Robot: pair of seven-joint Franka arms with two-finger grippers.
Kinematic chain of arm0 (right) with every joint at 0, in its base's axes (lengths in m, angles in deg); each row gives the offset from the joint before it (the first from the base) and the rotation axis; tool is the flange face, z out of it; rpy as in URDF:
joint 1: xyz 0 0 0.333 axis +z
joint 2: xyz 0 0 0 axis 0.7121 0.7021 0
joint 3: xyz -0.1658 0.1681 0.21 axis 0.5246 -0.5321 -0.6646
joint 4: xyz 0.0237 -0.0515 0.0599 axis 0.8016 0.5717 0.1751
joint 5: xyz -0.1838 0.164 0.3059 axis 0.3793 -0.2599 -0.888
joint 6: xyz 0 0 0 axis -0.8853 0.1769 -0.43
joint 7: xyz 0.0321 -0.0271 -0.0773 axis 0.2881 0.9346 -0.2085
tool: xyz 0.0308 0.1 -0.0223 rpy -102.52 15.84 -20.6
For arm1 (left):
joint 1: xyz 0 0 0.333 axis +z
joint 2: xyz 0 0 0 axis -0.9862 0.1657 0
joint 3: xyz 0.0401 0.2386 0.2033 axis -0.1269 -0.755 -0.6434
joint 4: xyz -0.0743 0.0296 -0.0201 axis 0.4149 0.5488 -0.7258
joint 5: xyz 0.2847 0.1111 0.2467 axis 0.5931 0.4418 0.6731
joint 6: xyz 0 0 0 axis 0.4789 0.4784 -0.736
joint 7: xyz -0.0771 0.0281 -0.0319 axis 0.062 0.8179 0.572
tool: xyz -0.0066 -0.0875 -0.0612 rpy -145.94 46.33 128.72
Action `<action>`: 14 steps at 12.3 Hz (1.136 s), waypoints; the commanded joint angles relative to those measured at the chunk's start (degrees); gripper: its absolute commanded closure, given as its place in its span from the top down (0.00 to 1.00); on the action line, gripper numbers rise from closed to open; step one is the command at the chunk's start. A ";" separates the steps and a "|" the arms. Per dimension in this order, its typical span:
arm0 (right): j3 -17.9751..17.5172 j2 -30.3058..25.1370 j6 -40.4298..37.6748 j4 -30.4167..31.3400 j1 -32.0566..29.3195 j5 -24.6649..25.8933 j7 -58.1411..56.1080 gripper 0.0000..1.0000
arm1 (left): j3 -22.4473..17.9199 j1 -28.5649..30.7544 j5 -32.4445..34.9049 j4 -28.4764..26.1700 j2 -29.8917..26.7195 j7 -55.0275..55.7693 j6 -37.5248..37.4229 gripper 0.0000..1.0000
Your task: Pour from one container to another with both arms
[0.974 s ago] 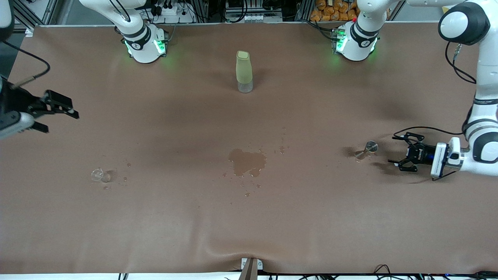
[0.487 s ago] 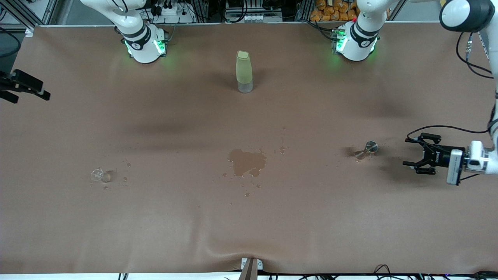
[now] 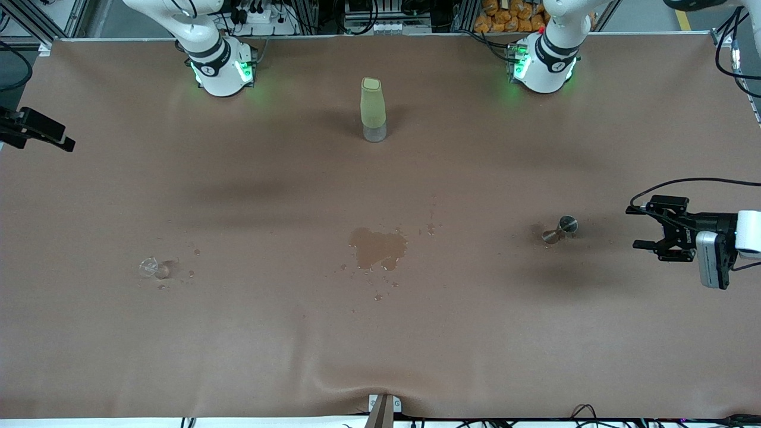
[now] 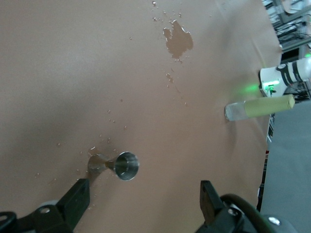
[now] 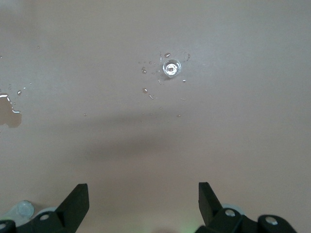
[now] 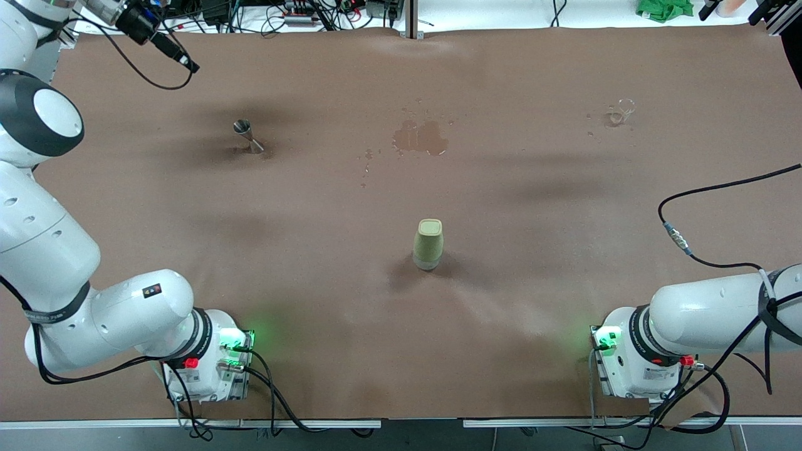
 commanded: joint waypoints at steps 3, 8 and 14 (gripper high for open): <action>0.04 -1.24 -1.89 -0.38 -0.23 1.49 1.74 1.00 | -0.76 -2.40 2.15 -1.27 -3.18 5.65 2.53 1.00; 0.04 -0.37 -1.99 -1.43 -0.59 0.00 0.95 1.00 | -0.33 -6.96 5.30 -1.27 -5.73 14.35 5.51 1.00; -0.22 0.52 -0.49 -1.44 1.52 0.17 0.95 1.00 | -0.24 -10.93 6.20 -1.36 -7.67 24.11 6.66 1.00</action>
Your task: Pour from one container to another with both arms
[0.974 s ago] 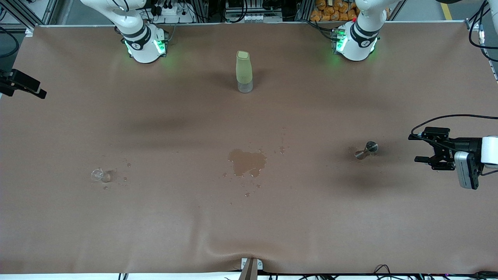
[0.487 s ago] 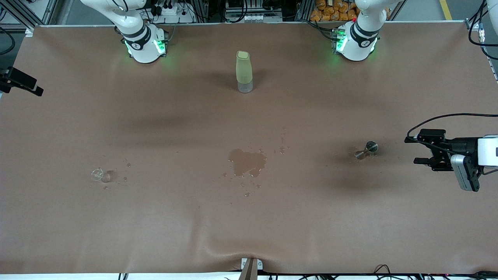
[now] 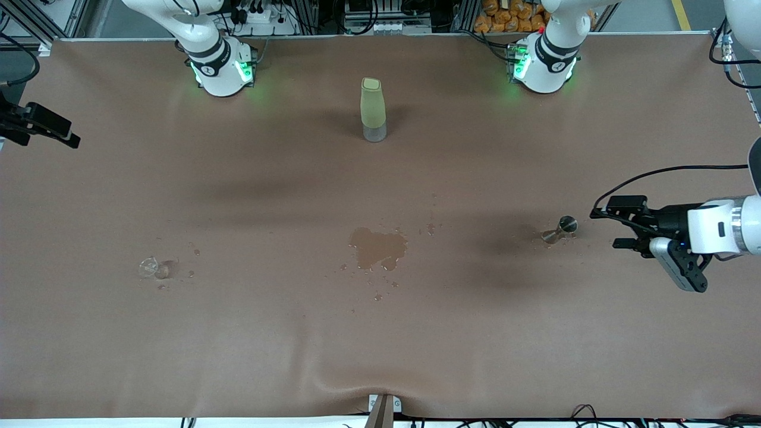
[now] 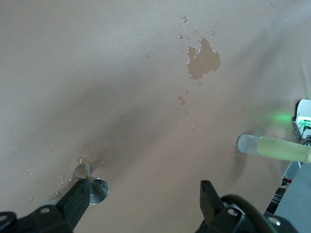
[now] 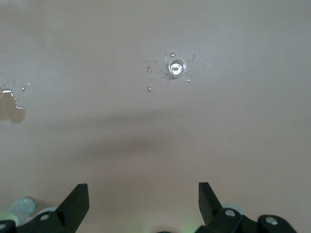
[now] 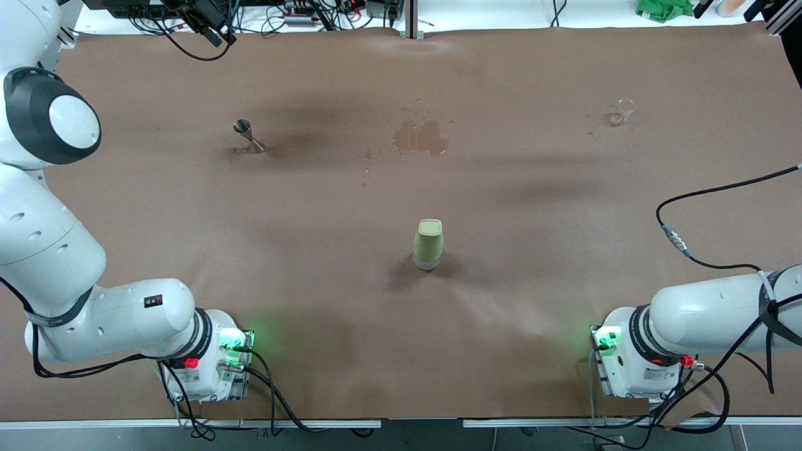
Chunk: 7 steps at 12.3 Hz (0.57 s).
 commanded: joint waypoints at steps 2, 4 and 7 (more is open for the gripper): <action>0.11 0.60 0.04 -0.72 -0.06 -0.08 0.41 1.00 | -0.34 -0.25 1.57 -1.40 -1.48 1.49 0.95 1.00; 0.11 0.95 0.04 -0.90 -0.23 -0.17 0.41 1.00 | -0.34 -0.59 1.57 -1.40 -1.74 1.66 0.95 1.00; 0.29 0.87 0.04 -1.16 -0.49 -0.26 0.41 1.00 | -0.33 -2.17 6.65 -1.40 -2.88 1.57 1.12 1.00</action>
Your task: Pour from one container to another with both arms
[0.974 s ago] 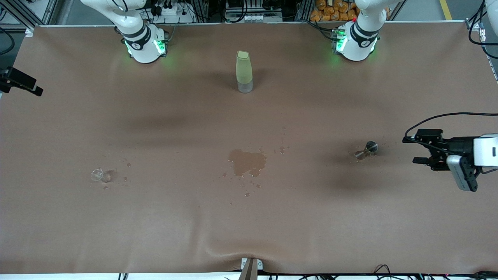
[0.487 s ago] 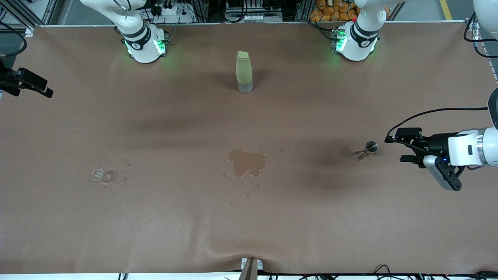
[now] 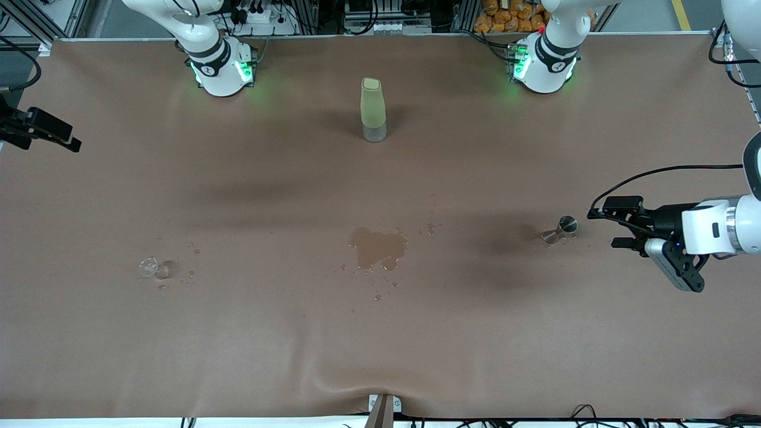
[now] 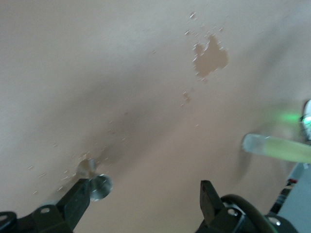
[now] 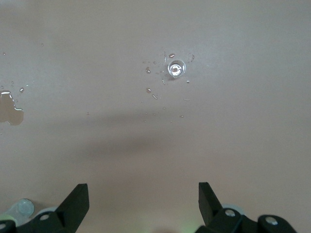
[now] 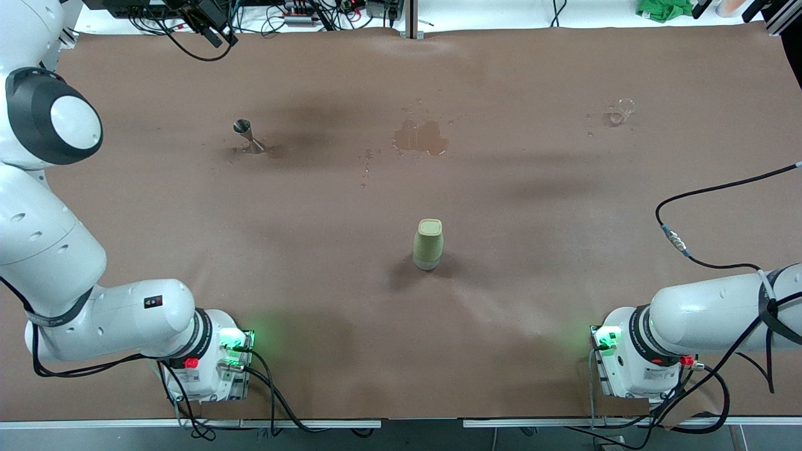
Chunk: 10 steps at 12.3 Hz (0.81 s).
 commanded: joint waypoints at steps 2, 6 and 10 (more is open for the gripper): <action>0.02 0.43 -0.26 -1.14 -0.38 -0.26 0.41 1.00 | -0.42 -1.68 4.31 -1.35 -3.26 1.02 0.73 1.00; 0.10 0.43 -0.18 -1.14 -0.47 -0.26 0.41 1.00 | -0.25 -1.77 6.32 -1.35 -4.40 2.32 0.73 1.00; 0.10 0.43 -0.18 -1.14 -0.47 -0.26 0.41 1.00 | -0.16 -3.35 7.83 -1.53 -7.56 12.50 0.47 1.00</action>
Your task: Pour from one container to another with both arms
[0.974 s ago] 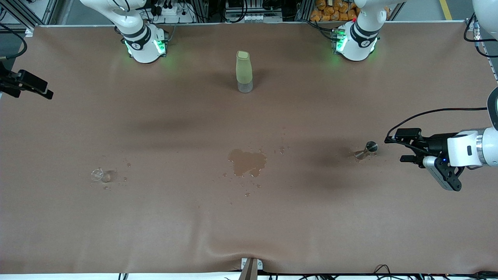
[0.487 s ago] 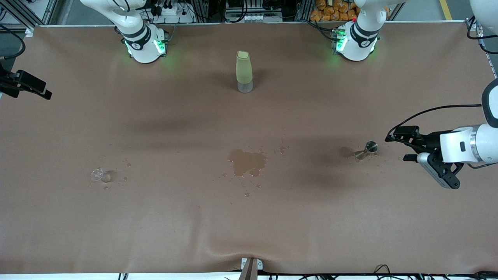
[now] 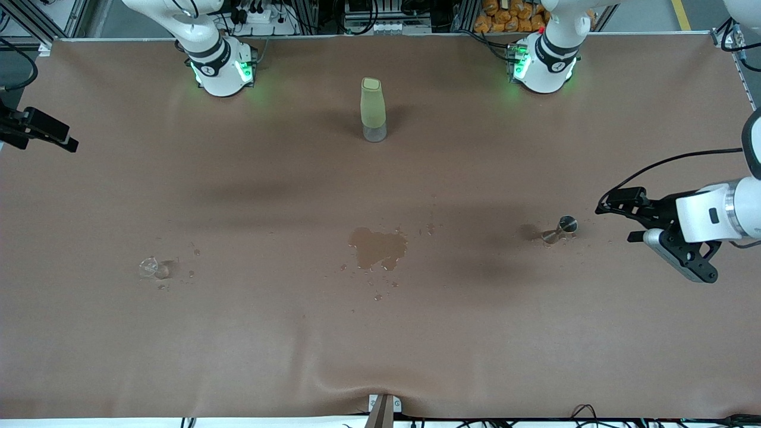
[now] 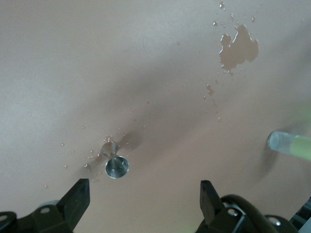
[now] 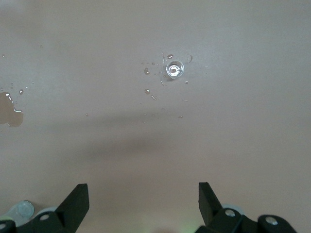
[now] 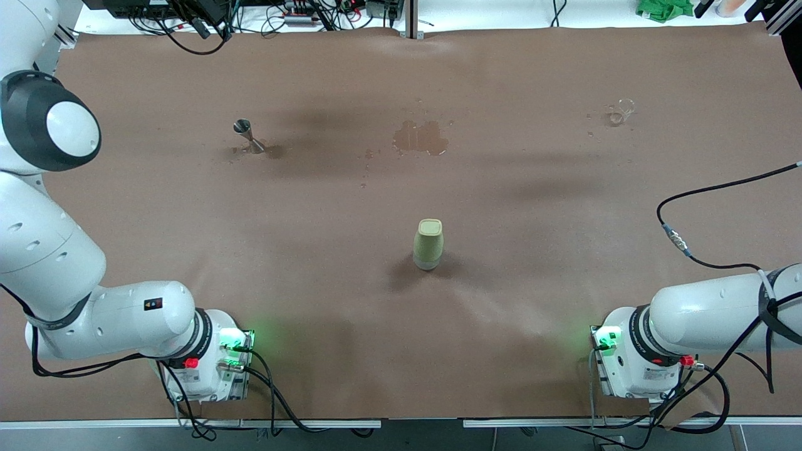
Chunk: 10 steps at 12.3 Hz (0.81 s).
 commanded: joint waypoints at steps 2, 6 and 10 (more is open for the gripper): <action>-0.09 0.43 -0.21 -1.03 -0.35 -0.26 0.41 1.00 | -0.18 -0.99 2.25 -1.83 -5.34 10.20 -0.09 1.00; -0.09 0.43 -0.21 -1.03 -0.35 -0.26 0.50 1.00 | 1.74 -7.91 4.87 -1.84 -8.42 29.51 -0.98 1.00; -0.09 0.43 -0.12 -1.03 -0.35 -0.26 0.50 1.00 | -1.22 -8.82 7.34 -5.07 -13.59 30.27 -0.63 1.00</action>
